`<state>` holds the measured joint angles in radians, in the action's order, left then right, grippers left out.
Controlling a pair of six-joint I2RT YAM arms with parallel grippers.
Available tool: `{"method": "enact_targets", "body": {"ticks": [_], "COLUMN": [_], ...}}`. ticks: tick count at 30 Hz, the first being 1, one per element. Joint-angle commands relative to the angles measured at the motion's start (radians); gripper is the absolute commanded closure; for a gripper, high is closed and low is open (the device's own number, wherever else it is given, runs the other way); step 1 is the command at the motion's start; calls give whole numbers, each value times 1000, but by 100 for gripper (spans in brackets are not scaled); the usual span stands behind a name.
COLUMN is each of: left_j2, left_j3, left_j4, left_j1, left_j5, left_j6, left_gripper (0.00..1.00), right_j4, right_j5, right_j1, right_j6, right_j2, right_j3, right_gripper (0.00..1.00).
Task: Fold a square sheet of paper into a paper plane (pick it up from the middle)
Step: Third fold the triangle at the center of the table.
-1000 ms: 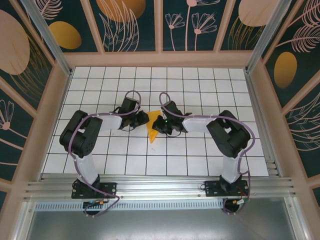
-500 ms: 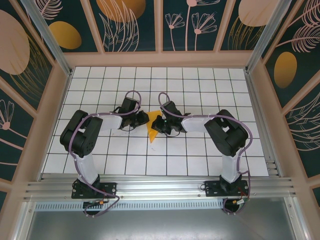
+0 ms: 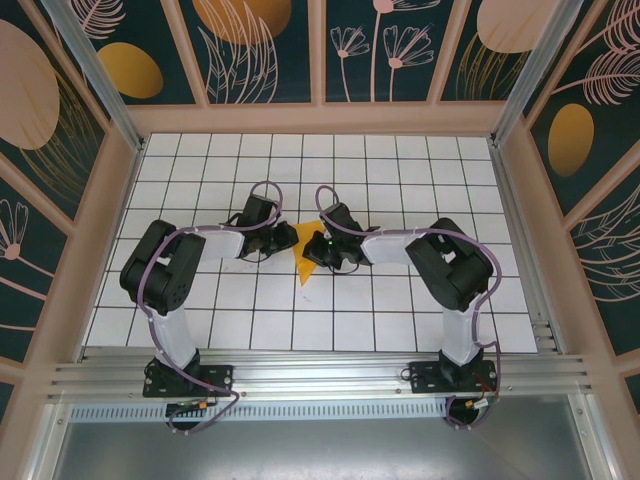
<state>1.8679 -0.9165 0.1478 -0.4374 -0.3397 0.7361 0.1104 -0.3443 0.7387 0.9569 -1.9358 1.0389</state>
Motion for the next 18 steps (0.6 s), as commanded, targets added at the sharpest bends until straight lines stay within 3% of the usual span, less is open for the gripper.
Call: {"method": "enact_targets", "body": {"ticks": [1,18], "left_j2": [23,25], "left_j3": [-8,-7], "left_j4": [-27,-25], "left_j1": [3,3], "left_j5": [-15,-19], "left_j6": [-19,-21], "left_gripper": [81,81], "right_j4": [24,25], "right_j5": [21,18], "right_j1": [5,3], "right_j6": [6,4], "right_j2": [-25,-43], "right_j3": [28,38], "right_gripper": [92,91]}}
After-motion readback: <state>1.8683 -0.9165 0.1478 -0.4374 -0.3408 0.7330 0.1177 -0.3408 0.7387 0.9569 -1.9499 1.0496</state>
